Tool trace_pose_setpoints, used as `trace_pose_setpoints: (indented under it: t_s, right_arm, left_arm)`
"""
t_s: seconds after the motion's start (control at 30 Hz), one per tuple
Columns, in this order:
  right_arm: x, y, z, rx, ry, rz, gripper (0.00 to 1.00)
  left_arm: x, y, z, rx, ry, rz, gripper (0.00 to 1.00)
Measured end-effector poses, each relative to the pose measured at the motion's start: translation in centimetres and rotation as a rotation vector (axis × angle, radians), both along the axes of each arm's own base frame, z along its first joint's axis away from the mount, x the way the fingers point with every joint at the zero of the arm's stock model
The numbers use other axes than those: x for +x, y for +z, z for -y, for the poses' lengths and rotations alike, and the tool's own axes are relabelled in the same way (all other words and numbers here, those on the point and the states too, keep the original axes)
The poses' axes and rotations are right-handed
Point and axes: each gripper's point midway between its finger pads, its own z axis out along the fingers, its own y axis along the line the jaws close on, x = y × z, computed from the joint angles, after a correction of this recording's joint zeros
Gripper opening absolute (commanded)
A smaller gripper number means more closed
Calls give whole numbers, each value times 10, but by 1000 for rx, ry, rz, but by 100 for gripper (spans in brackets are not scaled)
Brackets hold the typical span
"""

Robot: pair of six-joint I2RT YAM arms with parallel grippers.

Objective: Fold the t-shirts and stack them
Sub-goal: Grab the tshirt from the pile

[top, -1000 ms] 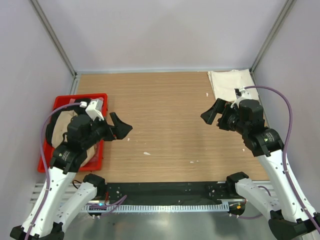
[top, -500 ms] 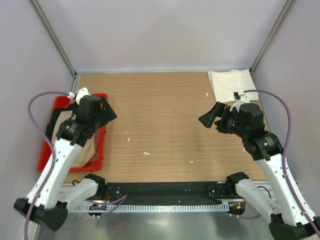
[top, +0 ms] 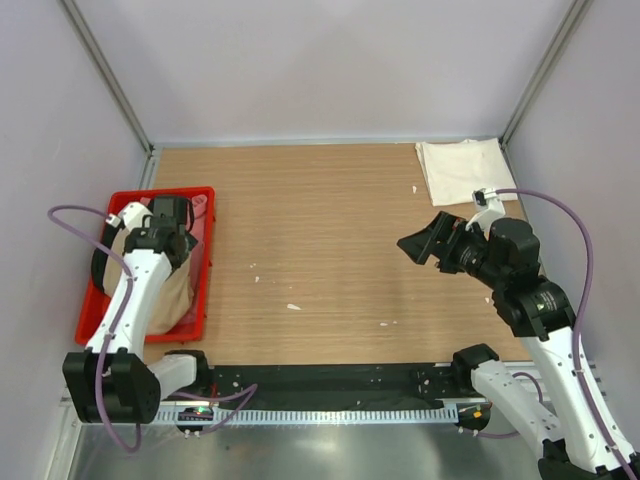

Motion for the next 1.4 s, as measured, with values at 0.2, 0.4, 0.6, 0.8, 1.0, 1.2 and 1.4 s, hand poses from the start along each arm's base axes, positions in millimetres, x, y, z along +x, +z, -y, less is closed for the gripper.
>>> trace_pose_setpoints:
  t_s: [0.2, 0.4, 0.6, 0.8, 1.0, 1.2, 1.4]
  right_arm:
    - [0, 5, -2, 7, 10, 10, 100]
    - [-1, 10, -2, 13, 15, 21, 100]
    - [-2, 15, -3, 23, 12, 27, 100]
    - [-3, 18, -3, 45, 3, 22, 99]
    - [-5, 23, -3, 62, -3, 28, 100]
    - [-6, 28, -4, 87, -7, 25, 100]
    - [-8, 31, -10, 123, 10, 9, 100]
  left_arm:
    - [17, -35, -4, -20, 24, -37, 79]
    - [31, -51, -10, -23, 23, -49, 67]
    - [48, -42, -12, -17, -19, 7, 52]
    - [57, -52, -12, -24, -43, -3, 34]
    - [56, -59, -8, -38, -84, -47, 0]
    - [114, 59, 15, -117, -202, 224, 0]
    - [131, 304, 80, -327, -455, 922, 0]
